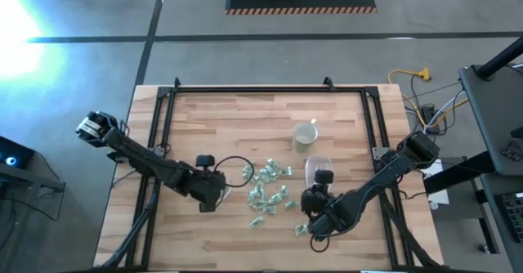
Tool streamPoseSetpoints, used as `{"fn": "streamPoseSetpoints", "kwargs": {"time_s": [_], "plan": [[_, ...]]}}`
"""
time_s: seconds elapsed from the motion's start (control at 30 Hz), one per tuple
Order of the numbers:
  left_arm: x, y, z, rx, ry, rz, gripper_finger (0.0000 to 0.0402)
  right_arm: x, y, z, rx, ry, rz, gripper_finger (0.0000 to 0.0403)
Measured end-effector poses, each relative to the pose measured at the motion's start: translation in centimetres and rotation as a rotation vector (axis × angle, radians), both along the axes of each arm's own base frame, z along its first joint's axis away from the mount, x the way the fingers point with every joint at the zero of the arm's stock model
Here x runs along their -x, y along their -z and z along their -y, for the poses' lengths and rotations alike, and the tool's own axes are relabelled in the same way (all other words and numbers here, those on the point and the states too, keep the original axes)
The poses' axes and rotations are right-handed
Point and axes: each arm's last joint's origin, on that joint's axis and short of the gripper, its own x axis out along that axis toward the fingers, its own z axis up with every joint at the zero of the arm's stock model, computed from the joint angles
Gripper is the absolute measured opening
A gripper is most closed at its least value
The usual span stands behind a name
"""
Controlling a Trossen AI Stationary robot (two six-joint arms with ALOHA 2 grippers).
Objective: Pick and place Stevia / Truvia into bins
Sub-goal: Put the stevia packet into the right transparent container
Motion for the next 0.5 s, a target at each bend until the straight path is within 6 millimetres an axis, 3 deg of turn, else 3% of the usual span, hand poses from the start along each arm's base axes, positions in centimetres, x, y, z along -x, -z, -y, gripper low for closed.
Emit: {"fn": "streamPoseSetpoints", "kwargs": {"time_s": [0.17,0.5], "plan": [[0.1,-0.1,0.0,0.033,0.000,-0.006,0.0105,-0.7,-0.1,-0.5,-0.031,-0.056,0.046,0.0073],[0.1,-1.4,0.1,0.051,0.010,0.029,0.0107,-3.1,-0.1,-1.9,-0.226,-0.325,0.110,0.0073]]}}
